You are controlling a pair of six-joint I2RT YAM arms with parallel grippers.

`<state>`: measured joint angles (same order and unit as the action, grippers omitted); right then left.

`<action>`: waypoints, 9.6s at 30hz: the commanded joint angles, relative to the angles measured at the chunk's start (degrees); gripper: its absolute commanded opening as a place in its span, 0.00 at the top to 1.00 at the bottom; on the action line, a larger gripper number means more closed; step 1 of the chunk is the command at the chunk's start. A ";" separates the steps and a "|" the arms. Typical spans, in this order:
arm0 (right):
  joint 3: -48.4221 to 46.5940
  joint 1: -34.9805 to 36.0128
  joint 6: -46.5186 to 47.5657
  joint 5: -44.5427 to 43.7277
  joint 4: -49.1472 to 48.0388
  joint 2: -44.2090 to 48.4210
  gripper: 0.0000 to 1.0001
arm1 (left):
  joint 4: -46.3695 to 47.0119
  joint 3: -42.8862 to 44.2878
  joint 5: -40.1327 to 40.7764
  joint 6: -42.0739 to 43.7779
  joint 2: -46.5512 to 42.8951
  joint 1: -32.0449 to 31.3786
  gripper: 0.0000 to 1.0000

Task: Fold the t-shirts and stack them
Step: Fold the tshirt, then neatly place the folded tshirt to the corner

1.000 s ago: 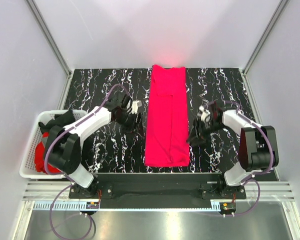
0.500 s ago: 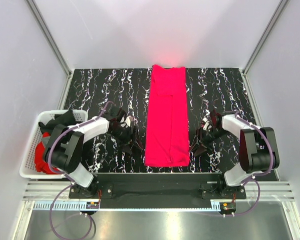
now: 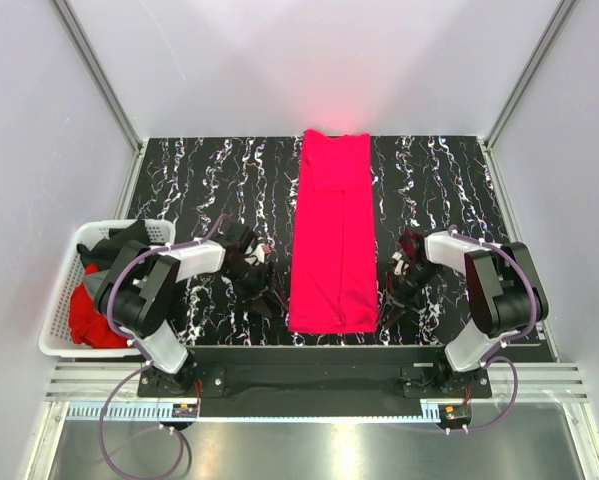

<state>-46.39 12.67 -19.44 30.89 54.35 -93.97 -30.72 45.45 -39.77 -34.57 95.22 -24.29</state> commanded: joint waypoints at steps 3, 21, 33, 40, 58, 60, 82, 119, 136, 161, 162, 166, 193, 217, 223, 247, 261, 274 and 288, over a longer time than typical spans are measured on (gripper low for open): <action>-0.45 0.60 -1.48 -1.45 -0.20 -2.18 0.65 | 3.56 0.43 -2.15 -1.73 1.81 -2.16 0.37; -1.86 0.69 -4.99 -0.31 -2.58 -6.75 0.57 | 4.53 -0.71 -0.58 -2.53 2.25 -3.83 0.46; -2.04 4.03 -7.01 -1.89 -2.93 -7.54 0.65 | 4.18 -0.45 4.96 -1.65 0.84 -9.28 0.56; -2.56 5.88 -7.19 -2.86 -2.76 -7.63 0.70 | 4.26 2.18 5.58 -1.20 3.22 -10.33 0.68; -3.79 3.24 -2.09 0.22 2.96 5.72 1.00 | -2.40 9.38 10.06 10.56 -5.13 -5.15 1.00; -4.23 2.80 -2.00 0.31 3.05 7.22 1.00 | -3.20 10.35 11.02 11.71 -6.09 -4.36 1.00; -26.98 -3.79 2.74 -1.36 -6.18 0.20 1.00 | -6.19 34.78 15.07 22.52 4.44 -2.34 1.00; -24.90 -6.25 6.70 2.15 -7.67 -10.35 0.61 | -7.87 36.65 4.79 20.95 14.03 4.34 0.18; -30.77 -6.25 6.52 1.63 -9.17 -20.46 0.59 | -5.40 37.69 4.26 19.54 22.02 2.23 0.21; -30.68 -6.25 6.08 2.32 -11.90 -22.92 0.76 | -4.44 37.61 0.48 21.12 24.40 0.04 0.69; -30.95 -6.25 6.26 2.41 -11.98 -23.01 0.78 | -4.52 37.43 0.39 21.29 24.31 -0.05 0.71; -32.18 -6.25 6.87 3.56 -12.34 -22.75 1.00 | -5.05 36.90 1.79 22.44 22.39 -0.23 1.00; -17.24 -8.36 1.77 9.45 -9.17 10.04 1.00 | -11.64 34.97 8.65 30.52 1.11 -2.78 1.00; -73.79 -11.08 5.65 6.29 -18.66 -35.64 1.00 | -10.17 98.63 17.88 37.64 45.47 4.52 0.97; -95.10 -10.21 6.70 3.21 -21.65 -53.41 0.34 | 4.17 100.80 28.77 35.89 53.14 4.78 0.20; -79.81 -14.07 11.62 12.25 -16.38 -48.14 0.18 | -6.63 59.76 -3.65 33.43 20.45 11.72 0.14; -88.86 -11.28 5.12 18.23 -15.33 -60.97 0.25 | -8.74 61.25 1.71 35.27 22.73 11.99 0.13; -91.59 -8.89 11.87 13.24 -9.71 -61.86 1.00 | -9.01 63.36 3.82 35.44 25.19 11.99 0.13; -100.75 -18.29 32.00 5.94 9.11 -55.45 1.00 | -9.89 61.78 4.44 37.82 24.49 11.99 0.14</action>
<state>-148.33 -3.81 4.91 40.49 57.01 -154.82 -41.10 106.87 -35.42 1.91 120.51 -12.45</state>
